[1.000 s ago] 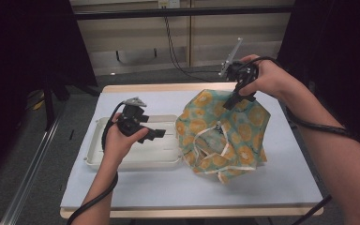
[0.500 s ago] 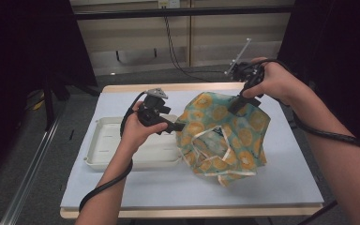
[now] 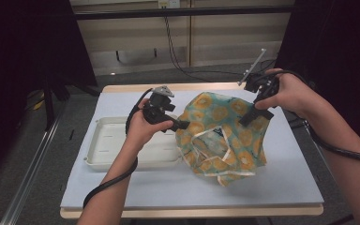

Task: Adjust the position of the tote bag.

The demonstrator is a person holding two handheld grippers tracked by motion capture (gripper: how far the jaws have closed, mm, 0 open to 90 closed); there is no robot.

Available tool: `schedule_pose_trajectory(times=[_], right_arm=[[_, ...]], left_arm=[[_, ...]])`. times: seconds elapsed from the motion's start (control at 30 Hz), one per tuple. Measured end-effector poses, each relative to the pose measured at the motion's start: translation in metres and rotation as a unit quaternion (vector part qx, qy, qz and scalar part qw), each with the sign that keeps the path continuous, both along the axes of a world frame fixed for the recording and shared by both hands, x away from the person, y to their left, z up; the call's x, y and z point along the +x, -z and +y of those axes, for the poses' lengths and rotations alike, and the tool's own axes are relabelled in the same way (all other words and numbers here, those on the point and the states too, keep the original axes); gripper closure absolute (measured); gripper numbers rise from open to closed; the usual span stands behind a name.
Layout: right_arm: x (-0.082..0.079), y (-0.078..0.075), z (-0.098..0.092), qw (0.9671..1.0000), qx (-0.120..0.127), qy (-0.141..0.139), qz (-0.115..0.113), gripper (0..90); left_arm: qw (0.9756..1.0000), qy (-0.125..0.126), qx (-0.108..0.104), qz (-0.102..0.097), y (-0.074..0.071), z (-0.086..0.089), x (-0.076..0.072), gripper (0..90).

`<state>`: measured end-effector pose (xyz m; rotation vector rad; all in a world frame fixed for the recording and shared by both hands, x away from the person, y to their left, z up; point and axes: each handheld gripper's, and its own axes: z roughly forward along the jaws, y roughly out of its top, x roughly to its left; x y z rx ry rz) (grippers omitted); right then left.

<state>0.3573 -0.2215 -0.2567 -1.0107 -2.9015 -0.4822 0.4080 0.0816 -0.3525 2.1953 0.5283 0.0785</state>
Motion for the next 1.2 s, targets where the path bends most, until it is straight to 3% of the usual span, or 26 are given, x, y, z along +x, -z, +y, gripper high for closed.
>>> schedule_pose_trajectory(times=[0.17, 0.2, 0.23, 0.27, 0.37, 0.5, 0.57, 0.67, 0.77, 0.93, 1.03, 1.1, 1.2], right_arm=[[-0.001, 0.004, -0.008, 1.0, -0.002, 0.007, 0.001, 57.8], [-0.001, 0.006, -0.009, 1.0, -0.008, 0.001, -0.004, 65.6], [-0.001, 0.006, -0.009, 1.0, -0.008, 0.001, -0.004, 65.6], [0.0, 0.007, -0.011, 0.9999, -0.011, 0.0, -0.012, 77.7], [0.002, 0.007, -0.012, 0.9998, -0.007, -0.013, -0.014, 86.2], [0.003, 0.006, -0.011, 0.9994, -0.007, -0.029, -0.015, 88.9], [0.004, 0.006, -0.011, 0.9994, -0.008, -0.03, -0.013, 89.6], [0.005, 0.005, -0.011, 0.9991, -0.009, -0.038, -0.015, 89.8], [0.005, 0.005, -0.01, 0.9991, -0.013, -0.038, -0.013, 90.0], [0.006, 0.005, -0.01, 0.9987, -0.013, -0.049, -0.012, 90.0], [0.008, 0.006, -0.012, 0.999, 0.0, -0.045, -0.003, 90.0], [0.009, 0.006, -0.013, 0.9988, -0.002, -0.048, -0.005, 90.0], [0.01, 0.006, -0.014, 0.999, -0.001, -0.045, -0.002, 90.0]], left_arm=[[0.9998, 0.02, 0.0, -0.004, 0.0, -0.007, 0.001, 6.2], [0.9995, 0.03, -0.008, 0.001, -0.001, -0.011, 0.001, 7.0], [0.9995, 0.03, -0.008, 0.001, -0.001, -0.011, 0.001, 8.1], [0.9991, 0.04, -0.01, -0.007, -0.002, -0.016, 0.002, 8.3], [0.9983, 0.055, -0.02, -0.003, -0.003, -0.022, 0.003, 11.0], [0.9975, 0.069, -0.016, -0.003, -0.007, -0.03, 0.005, 15.0], [0.9969, 0.076, -0.013, -0.017, -0.009, -0.035, 0.006, 15.9], [0.9963, 0.082, -0.019, -0.013, -0.011, -0.039, 0.006, 20.3], [0.9953, 0.092, -0.023, -0.023, -0.015, -0.043, 0.008, 28.7], [0.9941, 0.104, -0.028, -0.013, -0.016, -0.051, 0.011, 40.6], [0.9937, 0.107, -0.032, 0.002, -0.017, -0.054, 0.013, 59.6], [0.9926, 0.116, -0.036, 0.006, -0.016, -0.059, 0.012, 67.0], [0.9934, 0.112, -0.028, 0.004, -0.017, -0.061, 0.012, 77.6]])
